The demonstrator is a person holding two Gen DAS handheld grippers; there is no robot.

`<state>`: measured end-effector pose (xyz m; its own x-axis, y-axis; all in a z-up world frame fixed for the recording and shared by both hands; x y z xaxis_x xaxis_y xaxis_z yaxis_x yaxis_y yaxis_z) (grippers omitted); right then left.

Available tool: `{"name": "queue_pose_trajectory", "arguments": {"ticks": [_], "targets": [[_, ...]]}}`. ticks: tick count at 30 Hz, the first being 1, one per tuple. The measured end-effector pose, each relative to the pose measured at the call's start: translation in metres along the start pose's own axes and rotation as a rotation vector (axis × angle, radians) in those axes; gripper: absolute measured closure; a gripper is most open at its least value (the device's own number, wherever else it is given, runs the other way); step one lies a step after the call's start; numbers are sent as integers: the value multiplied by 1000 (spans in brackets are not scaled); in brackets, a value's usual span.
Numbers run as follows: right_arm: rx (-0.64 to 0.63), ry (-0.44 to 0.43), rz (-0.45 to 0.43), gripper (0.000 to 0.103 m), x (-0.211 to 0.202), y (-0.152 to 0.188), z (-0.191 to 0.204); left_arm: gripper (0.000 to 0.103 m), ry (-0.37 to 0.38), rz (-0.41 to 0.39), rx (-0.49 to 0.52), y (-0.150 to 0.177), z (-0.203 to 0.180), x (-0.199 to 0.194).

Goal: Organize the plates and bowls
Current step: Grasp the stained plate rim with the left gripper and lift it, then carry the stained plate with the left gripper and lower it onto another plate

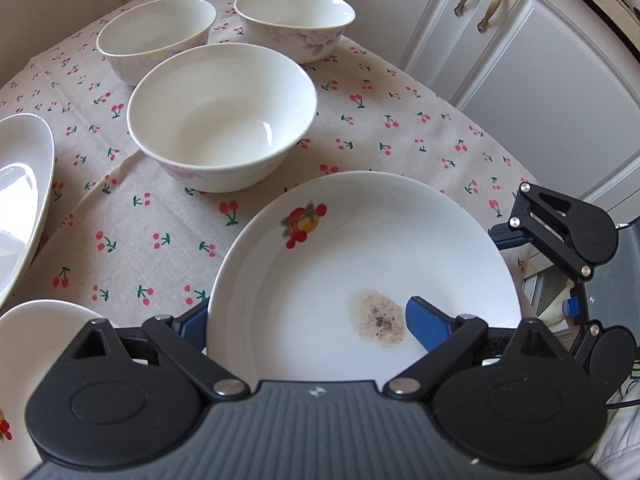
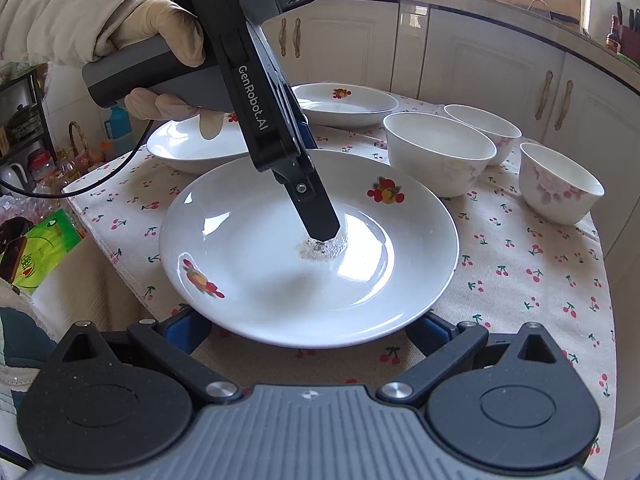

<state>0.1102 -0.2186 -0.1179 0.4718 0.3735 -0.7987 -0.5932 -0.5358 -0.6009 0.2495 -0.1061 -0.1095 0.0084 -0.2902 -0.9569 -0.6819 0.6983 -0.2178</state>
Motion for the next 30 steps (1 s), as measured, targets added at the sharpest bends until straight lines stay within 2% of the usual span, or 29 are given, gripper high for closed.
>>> {"name": "queue_pose_trajectory", "arguments": {"ticks": [15, 30], "targets": [[-12, -12, -17, 0, -21, -21, 3, 7, -10, -79, -18, 12, 1, -35], [-104, -52, -25, 0, -3, -71, 35, 7, -50, -161, -128, 59, 47, -74]]}}
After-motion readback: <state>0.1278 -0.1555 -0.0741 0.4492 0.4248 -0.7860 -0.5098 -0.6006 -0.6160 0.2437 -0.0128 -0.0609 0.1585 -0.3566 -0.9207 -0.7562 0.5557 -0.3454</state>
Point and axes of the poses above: each gripper's, at about its wrist camera, not at the fingertips, and x roughly the way its jaws point, z to its left, y to its underside, the point moved 4 cm from there along x, roughly the way its jaws point, and after that the axes turned 11 degrees about z, right-handed, at the moved point
